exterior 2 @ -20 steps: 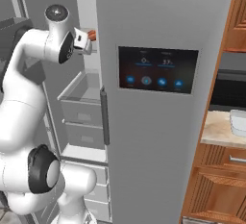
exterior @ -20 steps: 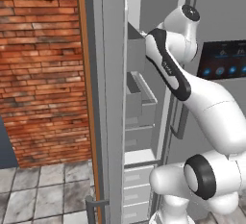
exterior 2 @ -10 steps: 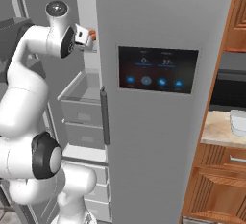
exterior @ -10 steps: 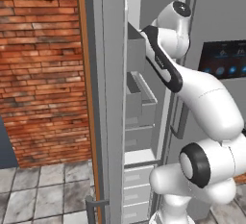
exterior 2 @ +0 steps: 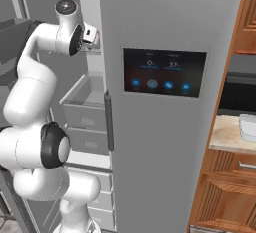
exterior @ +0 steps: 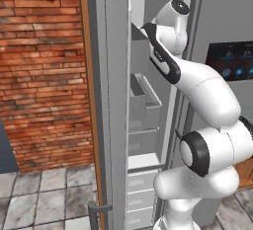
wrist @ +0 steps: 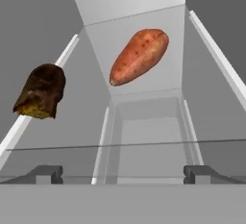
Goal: Take the sweet potato and sweet potato out of the freezer and place them in the tupperware container on the counter. Then put the tupperware containing the vegetables back in the freezer.
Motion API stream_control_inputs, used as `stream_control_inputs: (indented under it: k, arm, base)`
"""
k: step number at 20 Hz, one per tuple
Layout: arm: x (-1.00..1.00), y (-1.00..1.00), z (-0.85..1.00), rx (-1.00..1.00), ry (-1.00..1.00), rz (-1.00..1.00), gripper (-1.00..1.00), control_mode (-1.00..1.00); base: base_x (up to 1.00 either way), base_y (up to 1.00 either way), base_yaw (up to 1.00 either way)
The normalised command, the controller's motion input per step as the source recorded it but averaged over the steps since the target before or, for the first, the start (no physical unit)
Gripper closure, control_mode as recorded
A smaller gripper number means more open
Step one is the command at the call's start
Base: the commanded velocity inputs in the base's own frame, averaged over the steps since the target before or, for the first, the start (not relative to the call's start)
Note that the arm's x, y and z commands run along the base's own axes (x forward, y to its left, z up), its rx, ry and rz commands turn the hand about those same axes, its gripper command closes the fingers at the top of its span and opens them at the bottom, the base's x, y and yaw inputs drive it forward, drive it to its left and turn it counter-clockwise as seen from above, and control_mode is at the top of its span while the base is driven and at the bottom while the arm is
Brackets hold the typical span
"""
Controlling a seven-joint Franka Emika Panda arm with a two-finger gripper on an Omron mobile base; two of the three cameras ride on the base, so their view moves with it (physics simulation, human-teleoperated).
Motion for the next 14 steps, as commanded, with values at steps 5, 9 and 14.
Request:
stream_control_inputs:
  k: [5, 9, 14]
  arm:
    - [0.40, 0.00, 0.00, 0.00, 0.01, -0.03, -1.00, -1.00]
    - [0.44, 0.00, 0.00, 0.00, 0.00, -0.07, -1.00, -1.00]
    - [0.38, 0.04, 0.00, 0.00, 0.00, -0.09, -1.00, -1.00]
  base:
    - [0.00, 0.00, 0.00]
    - [0.00, 0.00, 0.00]
    - [0.00, 0.00, 0.00]
